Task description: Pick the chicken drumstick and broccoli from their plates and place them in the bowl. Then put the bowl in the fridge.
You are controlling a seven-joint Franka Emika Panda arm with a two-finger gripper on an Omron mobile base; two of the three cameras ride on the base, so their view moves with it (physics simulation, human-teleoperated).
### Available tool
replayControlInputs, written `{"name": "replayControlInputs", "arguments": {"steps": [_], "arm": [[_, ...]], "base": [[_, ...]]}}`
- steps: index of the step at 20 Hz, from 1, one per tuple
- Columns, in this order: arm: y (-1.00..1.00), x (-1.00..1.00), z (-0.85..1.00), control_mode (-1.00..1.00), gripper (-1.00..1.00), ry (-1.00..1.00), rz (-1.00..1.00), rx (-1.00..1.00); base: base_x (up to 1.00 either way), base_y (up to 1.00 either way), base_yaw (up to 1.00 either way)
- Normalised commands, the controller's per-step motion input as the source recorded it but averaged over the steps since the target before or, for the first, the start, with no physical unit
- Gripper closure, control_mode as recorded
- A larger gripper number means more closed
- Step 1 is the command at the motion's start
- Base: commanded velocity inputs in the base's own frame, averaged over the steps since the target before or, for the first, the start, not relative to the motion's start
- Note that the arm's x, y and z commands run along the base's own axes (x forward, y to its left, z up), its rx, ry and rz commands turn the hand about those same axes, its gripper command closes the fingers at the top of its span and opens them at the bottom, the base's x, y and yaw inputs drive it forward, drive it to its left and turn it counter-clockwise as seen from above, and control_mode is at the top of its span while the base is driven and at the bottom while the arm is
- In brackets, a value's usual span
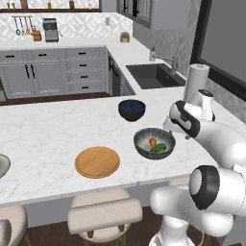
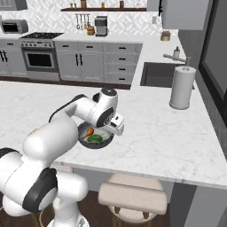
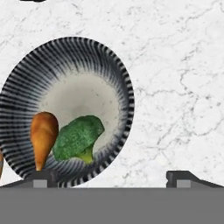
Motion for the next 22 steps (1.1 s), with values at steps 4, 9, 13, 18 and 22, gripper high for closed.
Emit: {"name": "replayControlInputs", "arguments": {"steps": [4, 9, 13, 18, 22], "arm": [[-0.03, 0.0, -0.39, -1.0, -1.0, 0.03, 0.01, 0.02], [0.0, 0.18, -0.39, -1.0, -1.0, 0.01, 0.03, 0.0], [0.0, 0.5, -0.37, -1.0, -1.0, 0.0, 0.0, 0.0], [0.0, 0.45, -0.35, -1.0, -1.0, 0.0, 0.0, 0.0], [-0.01, 0.27, -0.32, -1.0, -1.0, 0.0, 0.0, 0.0]], "base": [[0.0, 0.0, 0.0], [0.0, 0.0, 0.0], [0.0, 0.0, 0.0], [0.0, 0.0, 0.0], [0.0, 0.0, 0.0]]}}
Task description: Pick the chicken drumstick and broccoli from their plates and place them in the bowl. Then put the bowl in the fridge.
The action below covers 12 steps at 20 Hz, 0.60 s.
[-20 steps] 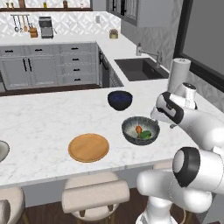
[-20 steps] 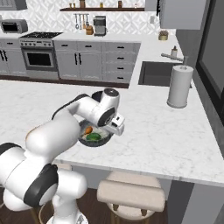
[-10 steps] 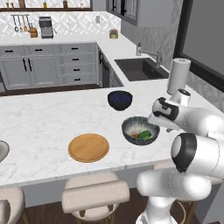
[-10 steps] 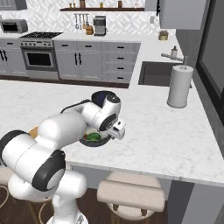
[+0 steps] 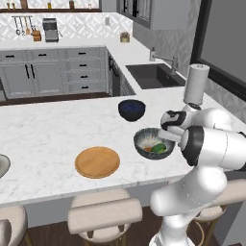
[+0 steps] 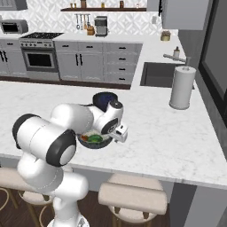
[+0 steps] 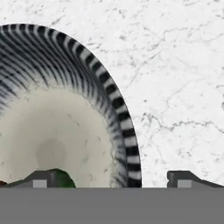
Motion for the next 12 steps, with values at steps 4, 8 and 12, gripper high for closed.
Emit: {"name": "replayControlInputs", "arguments": {"steps": [4, 8, 12], "arm": [[0.0, 0.21, -0.32, -1.0, -1.0, 0.0, 0.0, -0.02], [0.0, 0.01, -0.38, -1.0, -1.0, 0.01, 0.0, -0.03], [0.04, 0.0, -0.07, -1.0, 1.0, 0.0, 0.0, 0.0]], "base": [[0.0, 0.0, 0.0], [0.0, 0.0, 0.0], [0.0, 0.0, 0.0]]}}
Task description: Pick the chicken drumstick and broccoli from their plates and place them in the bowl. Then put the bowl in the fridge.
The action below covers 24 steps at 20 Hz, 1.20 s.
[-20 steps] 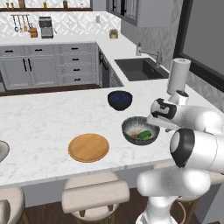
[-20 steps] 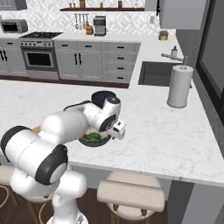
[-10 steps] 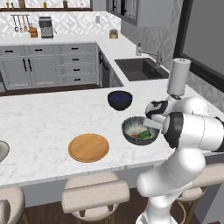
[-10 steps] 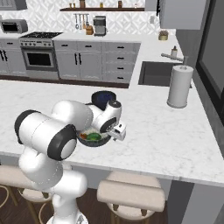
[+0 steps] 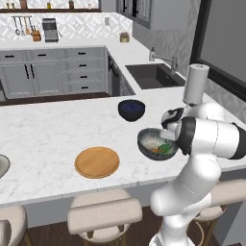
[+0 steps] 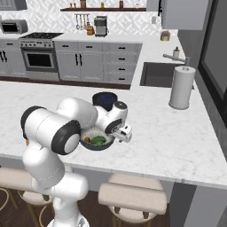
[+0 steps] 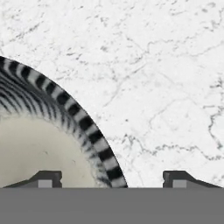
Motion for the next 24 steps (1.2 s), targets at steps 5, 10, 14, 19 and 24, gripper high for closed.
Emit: {"name": "replayControlInputs", "arguments": {"steps": [5, 10, 14, 19, 24], "arm": [[0.2, -0.01, 0.0, -1.0, 1.0, 0.0, 0.0, 0.0], [0.23, -0.13, 0.0, -1.0, 1.0, 0.0, -0.03, 0.0], [0.38, -0.07, 0.31, -1.0, 1.0, -0.01, -0.24, 0.04], [0.15, -0.25, 0.76, -1.0, 1.0, 0.0, -0.44, 0.16], [0.18, -0.55, 1.0, -1.0, 1.0, 0.0, -0.31, 0.06]], "base": [[0.0, 0.0, 0.0], [0.0, 0.0, 0.0], [0.0, 0.0, 0.0], [0.0, 0.0, 0.0], [0.0, 0.0, 0.0]]}}
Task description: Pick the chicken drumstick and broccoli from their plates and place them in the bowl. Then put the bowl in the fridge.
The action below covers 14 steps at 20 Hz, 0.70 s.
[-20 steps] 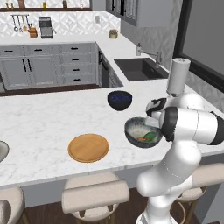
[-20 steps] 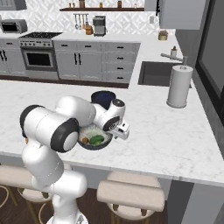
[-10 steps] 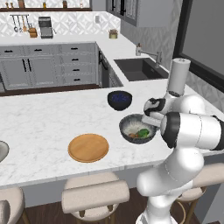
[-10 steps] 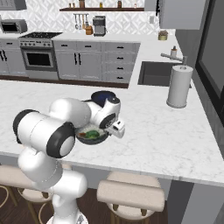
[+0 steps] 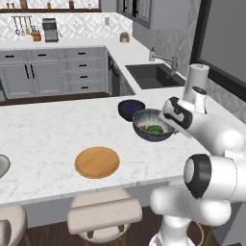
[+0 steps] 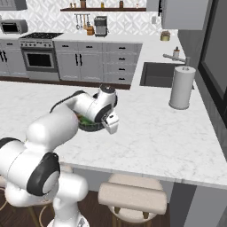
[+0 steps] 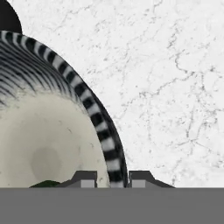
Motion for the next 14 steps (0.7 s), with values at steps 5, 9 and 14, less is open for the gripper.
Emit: {"name": "replayControlInputs", "arguments": {"steps": [5, 9, 14], "arm": [[0.04, -1.0, 1.0, -1.0, 1.0, 0.0, 0.01, 0.0], [0.19, -1.0, 0.99, -1.0, 1.0, 0.0, 0.08, 0.0], [0.29, -0.45, 0.18, -1.0, 1.0, 0.04, 0.06, -0.08]], "base": [[0.0, 0.0, 0.0], [0.0, 0.0, 0.0], [0.0, 0.0, 0.0]]}}
